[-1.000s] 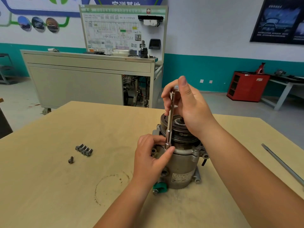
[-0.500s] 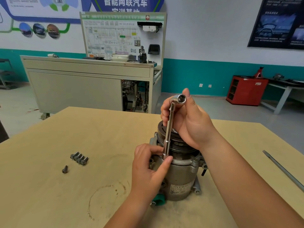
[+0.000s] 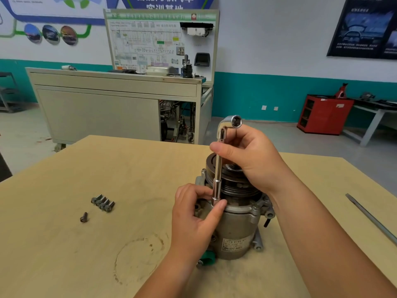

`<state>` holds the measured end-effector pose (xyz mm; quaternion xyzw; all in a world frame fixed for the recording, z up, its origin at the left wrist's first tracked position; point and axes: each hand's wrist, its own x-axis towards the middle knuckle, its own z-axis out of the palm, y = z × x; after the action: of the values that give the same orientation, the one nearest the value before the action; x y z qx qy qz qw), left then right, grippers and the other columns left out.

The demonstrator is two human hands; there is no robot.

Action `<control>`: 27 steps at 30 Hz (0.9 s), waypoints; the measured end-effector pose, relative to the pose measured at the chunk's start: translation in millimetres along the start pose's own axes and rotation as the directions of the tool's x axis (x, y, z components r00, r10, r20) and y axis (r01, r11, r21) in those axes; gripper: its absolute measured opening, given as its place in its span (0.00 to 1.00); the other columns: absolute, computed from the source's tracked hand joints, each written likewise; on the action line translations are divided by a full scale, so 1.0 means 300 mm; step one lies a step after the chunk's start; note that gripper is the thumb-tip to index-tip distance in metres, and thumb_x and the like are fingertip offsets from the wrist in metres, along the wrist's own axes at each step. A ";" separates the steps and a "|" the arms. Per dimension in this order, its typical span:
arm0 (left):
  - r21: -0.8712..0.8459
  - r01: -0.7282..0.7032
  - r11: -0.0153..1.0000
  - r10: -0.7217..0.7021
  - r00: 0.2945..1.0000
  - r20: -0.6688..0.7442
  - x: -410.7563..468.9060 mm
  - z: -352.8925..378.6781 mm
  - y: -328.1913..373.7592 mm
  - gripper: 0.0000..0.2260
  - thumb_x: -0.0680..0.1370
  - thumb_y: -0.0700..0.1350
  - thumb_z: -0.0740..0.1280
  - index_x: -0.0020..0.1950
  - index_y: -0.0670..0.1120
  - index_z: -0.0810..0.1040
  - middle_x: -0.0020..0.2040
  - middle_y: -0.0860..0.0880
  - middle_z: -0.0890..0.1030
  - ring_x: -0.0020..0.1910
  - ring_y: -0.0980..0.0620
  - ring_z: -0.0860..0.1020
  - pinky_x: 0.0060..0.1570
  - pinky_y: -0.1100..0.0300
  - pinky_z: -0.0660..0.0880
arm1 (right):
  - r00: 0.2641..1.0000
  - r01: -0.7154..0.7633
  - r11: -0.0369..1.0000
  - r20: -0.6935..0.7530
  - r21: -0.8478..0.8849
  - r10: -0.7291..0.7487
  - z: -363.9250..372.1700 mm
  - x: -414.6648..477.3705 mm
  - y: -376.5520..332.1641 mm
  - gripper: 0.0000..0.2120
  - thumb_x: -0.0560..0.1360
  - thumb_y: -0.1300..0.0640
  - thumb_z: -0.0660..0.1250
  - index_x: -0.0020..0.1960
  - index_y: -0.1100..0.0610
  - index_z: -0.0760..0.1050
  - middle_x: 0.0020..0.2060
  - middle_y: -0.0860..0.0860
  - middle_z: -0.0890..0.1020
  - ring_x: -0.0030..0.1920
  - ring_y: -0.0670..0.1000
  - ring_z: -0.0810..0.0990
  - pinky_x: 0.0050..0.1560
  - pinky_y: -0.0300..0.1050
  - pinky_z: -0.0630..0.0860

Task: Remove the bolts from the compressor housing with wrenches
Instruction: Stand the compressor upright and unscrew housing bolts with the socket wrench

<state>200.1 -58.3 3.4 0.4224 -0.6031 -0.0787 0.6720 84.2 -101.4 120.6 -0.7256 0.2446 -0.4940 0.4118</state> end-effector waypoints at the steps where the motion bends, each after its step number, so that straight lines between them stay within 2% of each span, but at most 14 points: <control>1: 0.003 -0.008 1.000 0.008 1.000 0.009 0.000 -0.002 -0.001 0.05 0.71 0.54 0.67 0.44 0.59 0.72 0.43 0.58 0.76 0.44 0.60 0.73 0.44 0.71 0.67 | 1.000 0.011 1.000 0.021 0.011 -0.012 0.000 -0.003 -0.001 0.09 0.62 0.50 0.72 0.37 0.53 0.76 0.30 0.43 0.78 0.35 0.43 0.77 0.39 0.36 0.77; 4: 0.028 -0.052 0.998 0.050 0.997 0.059 0.003 -0.013 -0.003 0.03 0.74 0.54 0.63 0.45 0.56 0.74 0.40 0.59 0.74 0.44 0.58 0.72 0.44 0.68 0.66 | 0.993 0.018 0.999 0.118 0.050 -0.023 0.002 -0.009 -0.008 0.03 0.68 0.52 0.70 0.38 0.51 0.79 0.33 0.46 0.82 0.38 0.44 0.81 0.43 0.36 0.77; 9: 0.066 -0.065 0.996 0.058 0.993 0.101 0.011 -0.022 0.005 0.04 0.77 0.53 0.59 0.45 0.58 0.72 0.39 0.63 0.73 0.44 0.60 0.70 0.44 0.71 0.64 | 0.993 0.000 1.000 0.121 0.023 -0.003 0.013 -0.008 -0.013 0.05 0.72 0.53 0.67 0.42 0.50 0.82 0.36 0.47 0.84 0.40 0.45 0.83 0.45 0.36 0.78; 11: 0.079 -0.067 0.995 0.058 0.993 0.106 0.012 -0.021 0.008 0.04 0.77 0.53 0.59 0.44 0.58 0.72 0.39 0.62 0.72 0.44 0.60 0.70 0.44 0.71 0.64 | 0.997 0.028 0.999 0.077 -0.035 -0.025 0.020 -0.009 -0.011 0.05 0.74 0.54 0.67 0.42 0.48 0.81 0.34 0.45 0.83 0.39 0.43 0.82 0.44 0.36 0.78; 13: 0.088 -0.059 0.994 0.049 0.993 0.110 0.014 -0.020 0.010 0.03 0.77 0.53 0.59 0.44 0.59 0.71 0.39 0.62 0.72 0.44 0.60 0.70 0.43 0.71 0.64 | 0.999 0.041 0.999 -0.003 0.002 -0.041 0.030 -0.006 -0.010 0.02 0.70 0.51 0.70 0.41 0.49 0.80 0.32 0.45 0.81 0.36 0.43 0.80 0.40 0.36 0.78; 16: 0.098 -0.056 0.994 0.046 0.994 0.102 0.012 -0.018 0.010 0.02 0.76 0.54 0.59 0.44 0.59 0.69 0.39 0.61 0.72 0.44 0.60 0.70 0.43 0.70 0.64 | 0.986 0.068 0.996 -0.158 0.065 -0.057 0.043 0.001 -0.005 0.11 0.61 0.47 0.72 0.38 0.52 0.76 0.28 0.45 0.79 0.31 0.44 0.78 0.35 0.39 0.77; 20: 0.108 -0.049 0.993 0.040 0.995 0.089 0.008 -0.014 0.007 0.02 0.76 0.54 0.59 0.44 0.58 0.70 0.40 0.60 0.72 0.44 0.61 0.70 0.44 0.71 0.64 | 0.968 0.119 0.993 -0.224 0.012 -0.113 0.067 -0.002 -0.006 0.12 0.63 0.48 0.71 0.39 0.53 0.73 0.28 0.42 0.78 0.31 0.44 0.79 0.37 0.42 0.78; 23: 0.100 -0.048 0.994 0.040 0.996 0.075 0.004 -0.012 0.005 0.03 0.76 0.53 0.59 0.44 0.57 0.71 0.40 0.60 0.73 0.45 0.61 0.70 0.45 0.71 0.64 | 0.959 0.148 0.983 -0.257 0.105 -0.117 0.081 -0.004 -0.014 0.13 0.64 0.46 0.69 0.41 0.54 0.73 0.31 0.45 0.78 0.28 0.43 0.78 0.32 0.37 0.76; 27: 0.089 -0.042 0.995 0.037 0.998 0.059 0.000 -0.008 0.006 0.02 0.76 0.53 0.60 0.45 0.58 0.71 0.40 0.59 0.73 0.45 0.60 0.71 0.45 0.70 0.65 | 0.935 0.186 0.980 -0.319 0.073 -0.154 0.094 -0.013 -0.032 0.14 0.66 0.45 0.65 0.40 0.55 0.70 0.32 0.47 0.76 0.26 0.43 0.78 0.31 0.35 0.74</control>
<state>201.6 -56.1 4.8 0.4379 -0.6333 -0.0499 0.6362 108.2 -83.2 121.8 -0.6349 0.2172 -0.6480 0.3603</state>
